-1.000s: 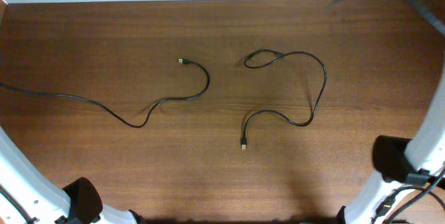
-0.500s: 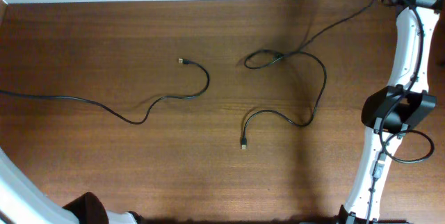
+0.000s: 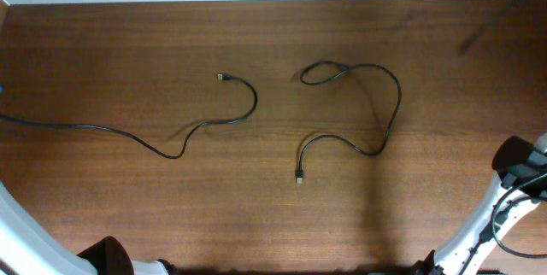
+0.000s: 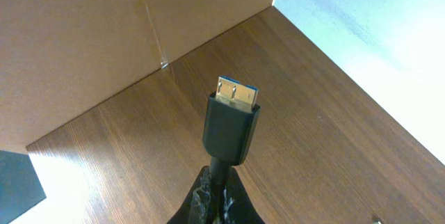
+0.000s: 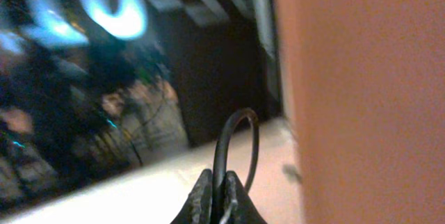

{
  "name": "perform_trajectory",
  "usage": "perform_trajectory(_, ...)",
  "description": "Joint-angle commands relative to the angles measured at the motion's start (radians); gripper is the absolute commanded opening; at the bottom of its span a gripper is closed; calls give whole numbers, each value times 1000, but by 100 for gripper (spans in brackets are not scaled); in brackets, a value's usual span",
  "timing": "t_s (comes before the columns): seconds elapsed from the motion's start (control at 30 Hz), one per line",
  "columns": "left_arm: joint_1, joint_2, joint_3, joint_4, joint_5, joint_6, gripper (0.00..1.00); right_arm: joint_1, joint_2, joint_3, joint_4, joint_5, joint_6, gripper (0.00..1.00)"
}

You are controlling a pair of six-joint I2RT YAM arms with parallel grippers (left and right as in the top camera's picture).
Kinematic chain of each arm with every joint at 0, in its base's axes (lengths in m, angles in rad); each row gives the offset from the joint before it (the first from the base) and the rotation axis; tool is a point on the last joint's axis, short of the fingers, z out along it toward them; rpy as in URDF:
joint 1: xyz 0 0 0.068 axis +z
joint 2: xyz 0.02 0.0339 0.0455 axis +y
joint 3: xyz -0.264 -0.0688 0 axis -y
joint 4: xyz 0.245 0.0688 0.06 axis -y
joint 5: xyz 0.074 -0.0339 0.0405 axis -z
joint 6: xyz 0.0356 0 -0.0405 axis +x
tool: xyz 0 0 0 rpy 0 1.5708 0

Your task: Untangle cables

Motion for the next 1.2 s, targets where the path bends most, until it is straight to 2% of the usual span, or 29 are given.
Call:
perform_trajectory(0.0,2,-2,3,3,8,11,0,-6,20,-87,-116,216,-44,4)
perform_trajectory(0.13,2,-2,3,-2,26,3,0,29,26,-205,-179,249,-53,4)
perform_trajectory(0.27,-3,-2,3,-35,29,3,0,58,35,-395,-138,249,-53,4)
perform_trajectory(0.33,-55,-6,3,-42,29,3,0,79,35,-465,-82,244,-53,4)
perform_trajectory(0.47,-175,-6,3,-26,16,3,0,144,35,-536,-80,238,-52,4)
perform_trajectory(0.57,-242,-6,3,-18,5,3,0,189,35,-707,-5,238,-43,4)
perform_trajectory(0.7,-298,-6,3,-15,-45,-2,0,217,35,-969,103,180,72,4)
perform_trajectory(0.73,-305,-6,3,-8,-47,-4,0,223,35,-1012,124,158,81,9)
perform_trajectory(0.77,-306,-6,3,0,-46,-4,0,230,35,-1039,134,150,89,70)
perform_trajectory(0.8,-306,-6,3,6,-47,-4,0,234,35,-1044,133,151,87,99)
perform_trajectory(0.87,-306,-6,3,11,-47,-3,0,239,26,-1027,148,143,82,99)
perform_trajectory(0.97,-306,-6,3,10,-60,-3,0,241,-61,-905,73,98,78,99)
perform_trajectory(1.03,-306,-6,3,3,-73,-3,0,249,-132,-803,-78,128,159,99)
perform_trajectory(1.17,-306,-6,3,-18,-73,-3,0,260,-182,-758,-417,104,416,99)
